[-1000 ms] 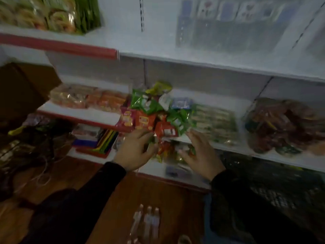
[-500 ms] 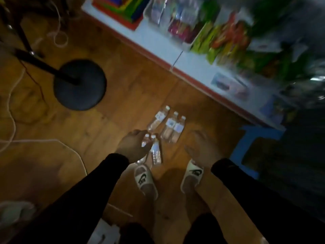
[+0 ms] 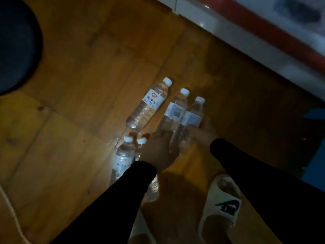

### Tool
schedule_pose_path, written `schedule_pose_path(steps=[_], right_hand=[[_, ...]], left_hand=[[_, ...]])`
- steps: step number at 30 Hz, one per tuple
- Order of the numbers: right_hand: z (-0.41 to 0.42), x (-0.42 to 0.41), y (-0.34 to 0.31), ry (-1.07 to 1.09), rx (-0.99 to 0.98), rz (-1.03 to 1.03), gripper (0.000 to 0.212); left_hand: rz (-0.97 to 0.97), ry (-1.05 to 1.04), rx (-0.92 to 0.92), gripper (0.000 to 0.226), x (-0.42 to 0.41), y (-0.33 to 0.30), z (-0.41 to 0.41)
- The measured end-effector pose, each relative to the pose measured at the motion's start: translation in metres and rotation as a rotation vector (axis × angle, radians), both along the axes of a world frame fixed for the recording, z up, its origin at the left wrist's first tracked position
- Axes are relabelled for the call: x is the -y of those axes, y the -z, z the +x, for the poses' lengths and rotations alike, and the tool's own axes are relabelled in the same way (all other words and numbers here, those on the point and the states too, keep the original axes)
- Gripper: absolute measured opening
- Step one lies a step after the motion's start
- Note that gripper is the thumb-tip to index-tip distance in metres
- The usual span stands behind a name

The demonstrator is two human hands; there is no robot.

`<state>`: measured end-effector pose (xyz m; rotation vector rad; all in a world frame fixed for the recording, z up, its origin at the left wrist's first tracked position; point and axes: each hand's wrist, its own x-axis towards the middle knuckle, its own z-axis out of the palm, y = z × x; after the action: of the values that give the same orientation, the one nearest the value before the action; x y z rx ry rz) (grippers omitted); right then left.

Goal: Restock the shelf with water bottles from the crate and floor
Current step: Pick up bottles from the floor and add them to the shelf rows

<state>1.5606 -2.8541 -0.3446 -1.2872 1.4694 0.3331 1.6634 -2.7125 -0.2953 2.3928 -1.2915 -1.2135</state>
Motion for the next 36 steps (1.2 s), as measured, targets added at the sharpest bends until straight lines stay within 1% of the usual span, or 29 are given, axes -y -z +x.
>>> schedule_pose_path(steps=[1, 2, 4, 5, 7, 8, 9, 11, 12, 13, 14, 15, 17, 18, 20, 22, 24, 26, 28, 30, 33, 36], right_hand=[[0.005, 0.001, 0.015, 0.007, 0.016, 0.034, 0.051], [0.009, 0.001, 0.025, 0.027, 0.031, 0.058, 0.052], [0.012, -0.001, 0.042, 0.094, 0.047, 0.036, 0.062], [0.011, -0.002, 0.043, 0.117, 0.062, 0.016, 0.059], [0.002, -0.004, 0.033, 0.155, 0.091, 0.011, 0.048], [-0.002, -0.004, 0.02, 0.163, 0.103, 0.014, 0.05], [-0.007, -0.005, 0.004, 0.147, 0.127, 0.013, 0.057], [-0.014, -0.006, -0.039, 0.059, 0.188, -0.013, 0.074], [-0.016, -0.007, -0.067, 0.02, 0.216, -0.029, 0.075], [-0.016, -0.007, -0.096, -0.013, 0.259, -0.056, 0.073], [-0.015, -0.006, -0.129, -0.051, 0.304, -0.082, 0.072], [-0.011, -0.005, -0.166, -0.091, 0.351, -0.103, 0.072], [-0.002, 0.0, -0.243, -0.148, 0.453, -0.137, 0.073], [0.002, 0.004, -0.282, -0.151, 0.499, -0.173, 0.073], [0.01, 0.02, -0.364, -0.114, 0.586, -0.271, 0.073], [0.017, 0.036, -0.45, -0.095, 0.641, -0.285, 0.083], [0.018, 0.053, -0.54, -0.105, 0.686, -0.33, 0.086], [0.018, 0.071, -0.629, -0.138, 0.739, -0.363, 0.079], [0.016, 0.086, -0.717, -0.185, 0.774, -0.448, 0.079], [0.011, 0.098, -0.795, -0.173, 0.814, -0.543, 0.084], [-0.006, 0.105, -0.894, -0.118, 0.861, -0.673, 0.077], [-0.029, 0.107, -0.963, -0.007, 0.877, -0.833, 0.064]], left_hand=[[-0.05, 0.024, 0.038, 0.046, 0.004, 0.012, -0.003], [-0.074, 0.022, 0.067, 0.043, 0.006, 0.022, -0.004], [-0.047, -0.002, 0.071, 0.041, 0.009, 0.029, -0.003], [-0.028, -0.016, 0.057, 0.042, 0.01, 0.029, -0.003], [-0.002, -0.066, -0.027, 0.045, 0.011, 0.018, -0.001], [-0.015, -0.118, -0.082, 0.046, 0.013, 0.007, 0.001], [-0.035, -0.203, -0.147, 0.045, 0.017, -0.009, 0.005], [-0.069, -0.428, -0.353, 0.042, 0.031, -0.051, 0.013], [-0.092, -0.533, -0.472, 0.038, 0.04, -0.075, 0.017], [-0.121, -0.589, -0.547, 0.035, 0.049, -0.1, 0.021], [-0.163, -0.586, -0.57, 0.038, 0.06, -0.127, 0.025], [-0.203, -0.548, -0.557, 0.039, 0.07, -0.156, 0.03], [-0.281, -0.47, -0.495, 0.033, 0.089, -0.224, 0.043], [-0.318, -0.434, -0.494, 0.03, 0.098, -0.262, 0.05], [-0.393, -0.365, -0.54, 0.018, 0.114, -0.352, 0.066], [-0.453, -0.227, -0.565, 0.009, 0.128, -0.45, 0.08], [-0.511, -0.055, -0.537, 0.016, 0.143, -0.552, 0.09], [-0.578, 0.093, -0.491, 0.025, 0.157, -0.654, 0.095], [-0.662, 0.187, -0.451, 0.025, 0.172, -0.746, 0.096], [-0.754, 0.224, -0.432, 0.023, 0.183, -0.828, 0.092], [-0.821, 0.293, -0.474, 0.023, 0.196, -0.922, 0.08], [-0.869, 0.336, -0.459, 0.038, 0.213, -0.99, 0.061]])
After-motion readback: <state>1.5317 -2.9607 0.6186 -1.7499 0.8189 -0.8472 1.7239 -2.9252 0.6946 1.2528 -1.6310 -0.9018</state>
